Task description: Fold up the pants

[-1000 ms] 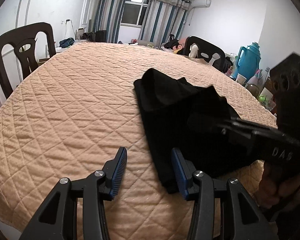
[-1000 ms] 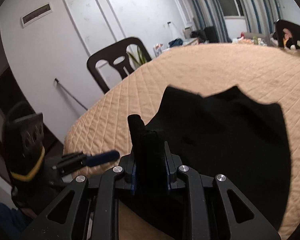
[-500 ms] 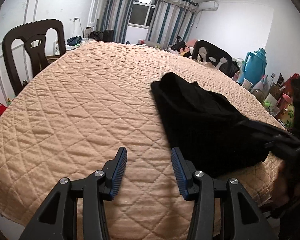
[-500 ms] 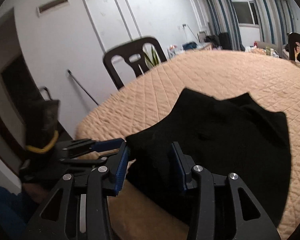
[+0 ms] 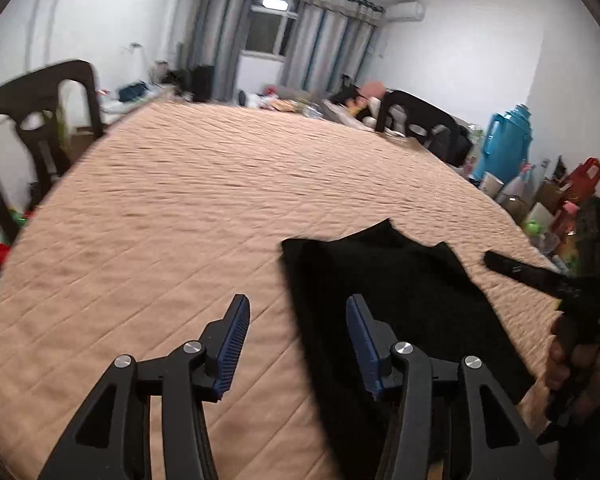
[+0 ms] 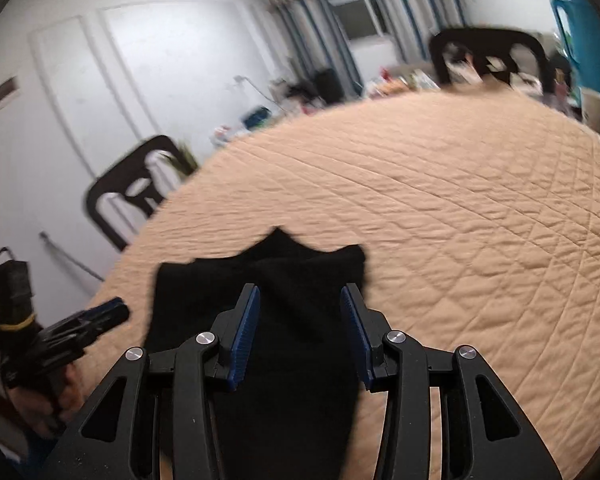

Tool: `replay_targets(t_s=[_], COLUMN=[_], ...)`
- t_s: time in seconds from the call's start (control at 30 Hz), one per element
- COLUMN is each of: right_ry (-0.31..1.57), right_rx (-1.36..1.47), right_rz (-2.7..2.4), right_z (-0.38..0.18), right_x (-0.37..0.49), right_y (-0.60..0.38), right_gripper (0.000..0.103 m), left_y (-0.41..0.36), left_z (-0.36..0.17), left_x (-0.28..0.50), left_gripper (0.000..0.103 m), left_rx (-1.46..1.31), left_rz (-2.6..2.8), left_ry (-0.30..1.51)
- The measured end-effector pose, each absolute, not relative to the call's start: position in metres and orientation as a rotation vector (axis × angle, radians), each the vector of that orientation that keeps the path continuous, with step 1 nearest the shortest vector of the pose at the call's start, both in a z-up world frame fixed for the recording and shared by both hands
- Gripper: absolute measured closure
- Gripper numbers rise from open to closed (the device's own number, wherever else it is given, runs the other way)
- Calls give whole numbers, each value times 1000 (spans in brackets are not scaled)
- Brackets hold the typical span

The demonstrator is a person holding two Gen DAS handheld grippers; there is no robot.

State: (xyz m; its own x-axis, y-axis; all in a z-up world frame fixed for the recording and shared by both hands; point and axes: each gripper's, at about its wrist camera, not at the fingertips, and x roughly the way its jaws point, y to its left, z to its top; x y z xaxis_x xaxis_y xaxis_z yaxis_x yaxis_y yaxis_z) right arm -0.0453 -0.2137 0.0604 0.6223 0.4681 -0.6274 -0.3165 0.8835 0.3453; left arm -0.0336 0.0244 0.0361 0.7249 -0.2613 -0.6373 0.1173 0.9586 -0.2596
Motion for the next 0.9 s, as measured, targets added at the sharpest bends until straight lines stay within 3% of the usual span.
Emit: replay_targets(t_s=[0.17,0.2,0.27,0.3,0.33,0.37,0.6,0.7,0.9], right_ry=[927,945,947,940,920,897,919,920,810], right_rx=[243,239,253,268,299,325,479,444,337], right_rz=[448,445,444,453,469,487,498,476,435], right_z=[32,27,21,22,24,28,5,8,35], right_x=[0,5,6,8,5,1,9,4,-37], right_y=[-209,-207,-206,-208,-212,-221,-246,-245,-249], right_gripper=[60,65,78,91,93,95,94,85,84], left_y=[9,6,-2,-6,-7,-5,5,5,12], left_z=[22,22,26,29,33,37,16,21,27], left_x=[3,4,1,0,-2,-3,12,5,-15], left_gripper=[49,50,72,84,92,94,95,96,96], left_rx=[-203,-200,-156,-126,-118,-132,-165,-133,-92], left_rz=[-222,-236,-244,-242,-254,-274,-283,-262,-207], left_ry=[799,797,766,749,732,718,786,777,775])
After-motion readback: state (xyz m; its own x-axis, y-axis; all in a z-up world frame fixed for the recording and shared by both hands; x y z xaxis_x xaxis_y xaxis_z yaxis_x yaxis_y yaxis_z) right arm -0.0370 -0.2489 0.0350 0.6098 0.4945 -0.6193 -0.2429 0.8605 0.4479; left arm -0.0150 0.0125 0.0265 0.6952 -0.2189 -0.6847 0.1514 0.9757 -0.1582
